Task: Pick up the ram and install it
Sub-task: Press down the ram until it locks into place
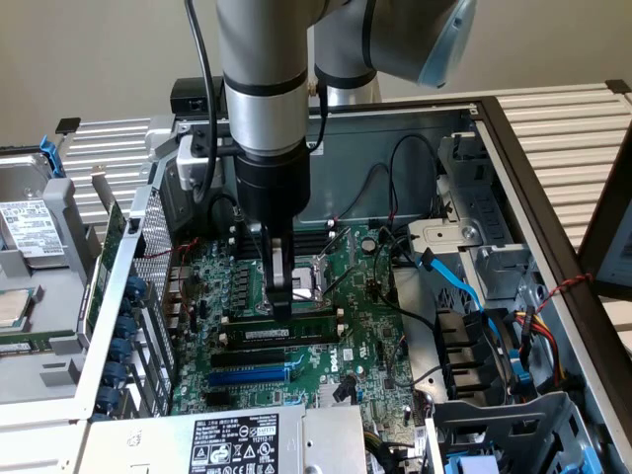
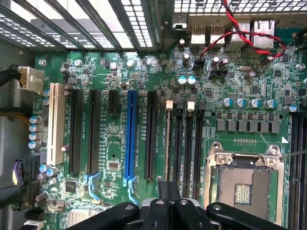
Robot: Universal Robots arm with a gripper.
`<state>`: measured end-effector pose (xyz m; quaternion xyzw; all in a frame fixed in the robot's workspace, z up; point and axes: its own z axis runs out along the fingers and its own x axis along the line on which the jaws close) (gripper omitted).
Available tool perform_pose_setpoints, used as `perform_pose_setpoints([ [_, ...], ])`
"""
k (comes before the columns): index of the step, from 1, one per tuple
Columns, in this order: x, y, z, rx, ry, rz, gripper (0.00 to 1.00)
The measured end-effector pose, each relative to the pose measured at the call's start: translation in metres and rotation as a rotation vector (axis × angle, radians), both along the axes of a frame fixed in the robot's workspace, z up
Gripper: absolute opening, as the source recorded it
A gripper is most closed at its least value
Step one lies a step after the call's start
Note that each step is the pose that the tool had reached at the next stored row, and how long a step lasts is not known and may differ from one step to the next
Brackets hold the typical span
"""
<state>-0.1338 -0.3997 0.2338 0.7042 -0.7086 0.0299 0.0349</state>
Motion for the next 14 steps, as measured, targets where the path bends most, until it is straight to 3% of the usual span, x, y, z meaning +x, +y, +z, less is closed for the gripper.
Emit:
perform_pose_setpoints([
  [14, -0.0003, 0.0, -0.0039, 0.0006, -0.01, 0.0, 0.11],
])
